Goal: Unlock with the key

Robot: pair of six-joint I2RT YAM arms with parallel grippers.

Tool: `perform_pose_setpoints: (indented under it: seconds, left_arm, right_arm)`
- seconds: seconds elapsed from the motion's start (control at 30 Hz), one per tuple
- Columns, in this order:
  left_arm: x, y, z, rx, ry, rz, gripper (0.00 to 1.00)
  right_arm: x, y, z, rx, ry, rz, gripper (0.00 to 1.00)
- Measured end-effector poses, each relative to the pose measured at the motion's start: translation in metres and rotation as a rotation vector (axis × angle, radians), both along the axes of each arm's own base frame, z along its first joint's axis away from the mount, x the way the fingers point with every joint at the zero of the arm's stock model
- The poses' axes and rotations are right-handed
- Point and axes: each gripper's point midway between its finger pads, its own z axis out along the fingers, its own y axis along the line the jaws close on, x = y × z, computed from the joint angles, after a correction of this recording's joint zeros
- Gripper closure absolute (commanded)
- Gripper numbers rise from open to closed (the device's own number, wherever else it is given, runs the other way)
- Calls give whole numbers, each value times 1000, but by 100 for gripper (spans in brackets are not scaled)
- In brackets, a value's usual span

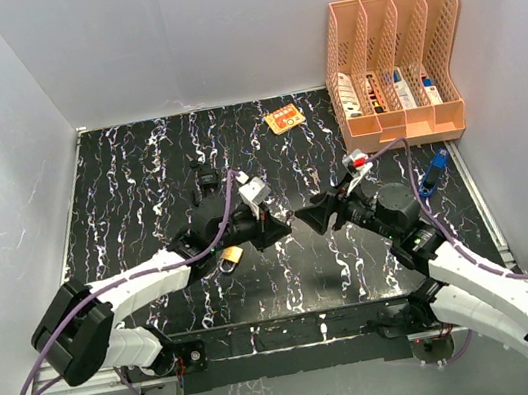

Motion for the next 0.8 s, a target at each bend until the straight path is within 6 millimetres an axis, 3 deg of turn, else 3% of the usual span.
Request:
perform_pose_setpoints:
  seconds: [0.27,0.8]
  left_arm:
    - [-17,-6,-6,-5,73,-116,100]
    - [-21,-10,7,-46,103,-196,100]
  right_arm:
    - [2,16,4,38,-22,74,51]
    - [-7,27,-5,54,-17,162,64]
